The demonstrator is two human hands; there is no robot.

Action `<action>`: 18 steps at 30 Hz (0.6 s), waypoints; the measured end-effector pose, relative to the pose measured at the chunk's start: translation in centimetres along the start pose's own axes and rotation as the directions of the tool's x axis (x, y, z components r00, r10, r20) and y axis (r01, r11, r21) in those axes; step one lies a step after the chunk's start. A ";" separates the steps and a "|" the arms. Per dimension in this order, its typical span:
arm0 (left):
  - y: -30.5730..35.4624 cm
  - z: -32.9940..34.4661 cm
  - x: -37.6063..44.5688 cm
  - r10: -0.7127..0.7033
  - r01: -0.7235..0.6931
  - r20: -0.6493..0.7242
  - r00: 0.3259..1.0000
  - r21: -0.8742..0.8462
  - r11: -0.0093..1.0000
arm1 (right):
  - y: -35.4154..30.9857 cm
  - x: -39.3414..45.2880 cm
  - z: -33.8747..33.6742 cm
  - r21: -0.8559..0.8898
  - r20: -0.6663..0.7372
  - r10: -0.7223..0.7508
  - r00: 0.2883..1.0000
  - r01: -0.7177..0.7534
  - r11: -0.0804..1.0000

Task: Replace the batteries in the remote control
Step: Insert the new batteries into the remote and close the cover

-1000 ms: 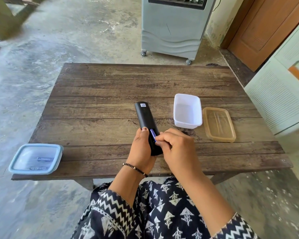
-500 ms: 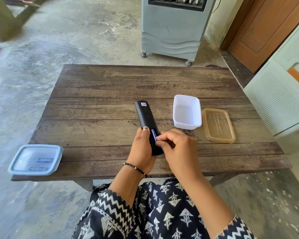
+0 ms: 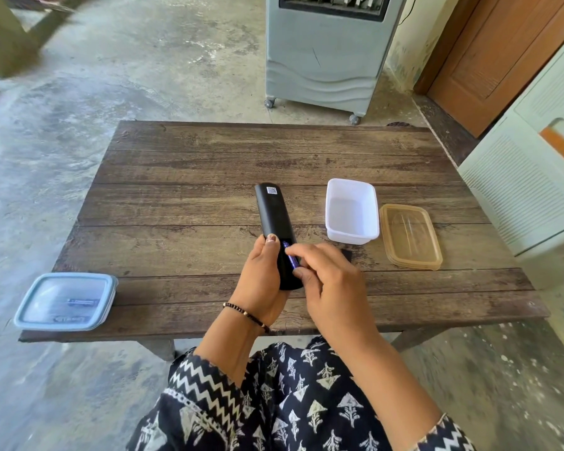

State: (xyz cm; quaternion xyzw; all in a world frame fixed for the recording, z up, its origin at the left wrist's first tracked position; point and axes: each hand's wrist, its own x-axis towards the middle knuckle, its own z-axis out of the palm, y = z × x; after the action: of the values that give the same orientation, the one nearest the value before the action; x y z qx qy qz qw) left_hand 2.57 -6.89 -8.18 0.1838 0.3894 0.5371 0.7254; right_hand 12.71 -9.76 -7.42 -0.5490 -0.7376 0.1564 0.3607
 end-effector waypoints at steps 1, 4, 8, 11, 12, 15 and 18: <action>0.1 0.0 0.0 -0.009 0.009 0.004 1.000 -0.014 1.000 | 0.0 -0.1 0.0 -0.015 0.014 -0.026 1.000 0.027 1.000; 0.2 -0.1 -0.1 -0.048 0.047 -0.002 0.999 -0.056 0.997 | -0.2 -0.4 -0.3 -0.028 0.041 -0.052 0.998 0.054 0.998; 0.3 -0.2 -0.1 -0.101 0.099 -0.014 0.995 -0.103 0.990 | -0.1 -0.4 -0.7 0.014 0.036 -0.038 0.999 0.037 0.999; 0.3 0.1 -0.2 -0.103 0.099 -0.027 0.994 -0.119 0.988 | 0.0 -0.2 -0.9 0.016 -0.005 -0.040 0.999 0.040 0.999; 0.3 0.2 -0.2 -0.100 0.096 -0.029 0.995 -0.117 0.988 | 0.0 -0.1 -1.0 0.020 -0.021 -0.033 0.999 0.034 0.999; 0.4 0.2 -0.1 -0.081 0.078 -0.029 0.996 -0.091 0.993 | 0.0 -0.1 -1.4 0.080 -0.050 0.037 0.998 -0.033 0.996; 0.5 0.2 -0.1 -0.076 0.073 -0.029 0.997 -0.094 0.993 | 0.1 0.1 -1.6 0.133 -0.055 0.114 0.992 -0.106 0.986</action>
State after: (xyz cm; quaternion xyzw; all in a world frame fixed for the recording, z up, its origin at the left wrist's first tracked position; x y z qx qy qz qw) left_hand 2.36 -6.76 -7.68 0.1265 0.3822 0.5302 0.7462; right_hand 13.88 -9.86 -6.30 -0.5689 -0.6829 0.2062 0.4092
